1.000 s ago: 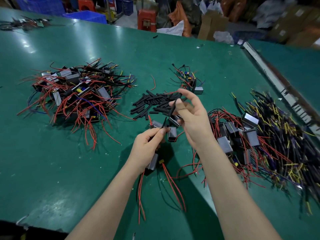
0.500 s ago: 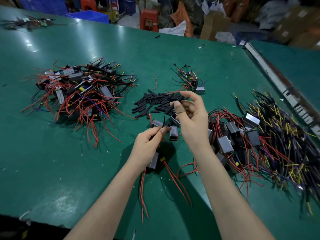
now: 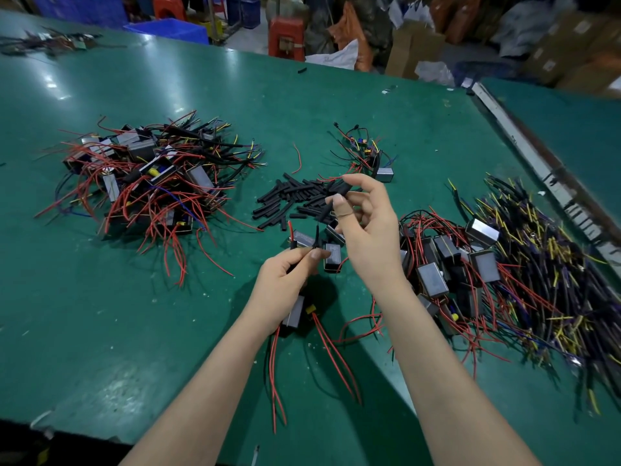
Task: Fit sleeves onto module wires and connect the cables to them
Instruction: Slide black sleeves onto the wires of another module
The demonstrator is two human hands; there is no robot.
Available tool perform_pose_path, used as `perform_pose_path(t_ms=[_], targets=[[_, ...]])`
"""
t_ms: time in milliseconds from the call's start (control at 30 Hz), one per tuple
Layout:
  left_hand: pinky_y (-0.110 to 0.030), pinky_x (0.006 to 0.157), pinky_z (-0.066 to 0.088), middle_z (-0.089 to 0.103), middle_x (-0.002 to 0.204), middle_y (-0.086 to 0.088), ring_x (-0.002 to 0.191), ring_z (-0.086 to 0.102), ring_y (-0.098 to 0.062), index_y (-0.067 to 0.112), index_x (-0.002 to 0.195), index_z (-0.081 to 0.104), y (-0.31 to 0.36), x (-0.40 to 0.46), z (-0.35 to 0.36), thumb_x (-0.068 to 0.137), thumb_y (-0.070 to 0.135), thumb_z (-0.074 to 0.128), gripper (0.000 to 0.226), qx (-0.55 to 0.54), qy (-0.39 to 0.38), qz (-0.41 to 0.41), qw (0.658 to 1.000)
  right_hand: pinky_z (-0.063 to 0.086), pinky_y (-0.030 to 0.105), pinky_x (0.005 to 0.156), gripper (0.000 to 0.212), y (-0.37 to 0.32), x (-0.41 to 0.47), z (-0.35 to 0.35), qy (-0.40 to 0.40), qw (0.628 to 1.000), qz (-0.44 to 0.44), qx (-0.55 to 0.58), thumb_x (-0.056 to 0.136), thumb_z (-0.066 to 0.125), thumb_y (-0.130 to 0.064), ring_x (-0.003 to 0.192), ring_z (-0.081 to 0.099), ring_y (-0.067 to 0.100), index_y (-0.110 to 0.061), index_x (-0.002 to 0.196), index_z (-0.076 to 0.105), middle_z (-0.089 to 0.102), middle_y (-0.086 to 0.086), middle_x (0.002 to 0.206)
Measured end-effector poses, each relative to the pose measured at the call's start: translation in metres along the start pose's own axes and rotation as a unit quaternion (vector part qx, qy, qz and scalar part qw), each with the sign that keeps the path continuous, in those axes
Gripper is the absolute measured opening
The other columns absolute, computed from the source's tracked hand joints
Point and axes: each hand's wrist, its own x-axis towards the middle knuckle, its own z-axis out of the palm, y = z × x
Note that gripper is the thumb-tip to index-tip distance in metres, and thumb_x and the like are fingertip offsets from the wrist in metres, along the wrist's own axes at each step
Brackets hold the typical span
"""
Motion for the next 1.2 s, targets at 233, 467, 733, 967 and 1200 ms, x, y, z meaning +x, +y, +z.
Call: perform_pose_path(t_ms=[233, 467, 733, 967, 1200], targets=[[-0.002, 0.050, 0.032, 0.051, 0.044, 0.021, 0.047, 0.048, 0.009, 0.016, 0.091, 0.071, 0.0015, -0.0005, 0.0017, 0.095, 0.016, 0.054, 0.017, -0.007, 0.005, -0.008, 1.000, 0.053, 0.043, 0.083, 0.028, -0.0011, 0.0019, -0.0016, -0.007, 1.000, -0.009, -0.015, 0.095, 0.057, -0.015, 0.090, 0.059, 0.008, -0.040, 0.107, 0.051, 0.069, 0.002, 0.094], [-0.002, 0.051, 0.033, 0.050, 0.043, 0.022, 0.046, 0.047, 0.009, 0.014, 0.094, 0.071, 0.0037, -0.0016, 0.0018, 0.096, 0.019, 0.053, 0.018, 0.001, 0.004, -0.001, 1.000, 0.039, 0.007, 0.074, 0.027, 0.0032, -0.0011, -0.0032, 0.010, 0.998, -0.036, -0.041, 0.095, 0.058, -0.018, 0.081, 0.057, -0.007, -0.038, 0.112, 0.051, 0.059, -0.014, 0.091], [-0.003, 0.049, 0.031, 0.049, 0.043, 0.022, 0.045, 0.046, 0.008, 0.016, 0.093, 0.072, 0.0056, -0.0022, 0.0015, 0.095, 0.023, 0.053, 0.019, 0.008, 0.005, 0.009, 1.000, 0.048, 0.021, 0.078, 0.032, 0.0043, -0.0015, -0.0049, -0.005, 0.999, -0.031, -0.045, 0.095, 0.058, -0.019, 0.080, 0.057, -0.005, -0.047, 0.110, 0.050, 0.061, -0.013, 0.093], [-0.003, 0.050, 0.032, 0.050, 0.044, 0.022, 0.047, 0.046, 0.008, 0.017, 0.092, 0.071, 0.0052, -0.0019, 0.0023, 0.095, 0.020, 0.054, 0.018, 0.006, 0.006, 0.009, 1.000, 0.053, 0.045, 0.083, 0.031, 0.0016, -0.0013, -0.0051, 0.008, 0.999, -0.016, -0.039, 0.095, 0.057, -0.018, 0.080, 0.058, 0.002, -0.046, 0.108, 0.050, 0.061, -0.011, 0.092], [-0.003, 0.050, 0.032, 0.050, 0.045, 0.022, 0.047, 0.047, 0.009, 0.017, 0.091, 0.071, 0.0041, -0.0026, 0.0026, 0.095, 0.020, 0.054, 0.018, 0.004, 0.004, 0.011, 1.000, 0.051, 0.036, 0.084, 0.030, 0.0021, -0.0019, -0.0070, -0.009, 1.000, -0.002, -0.020, 0.095, 0.057, -0.016, 0.091, 0.059, 0.003, -0.043, 0.108, 0.051, 0.066, -0.001, 0.095]])
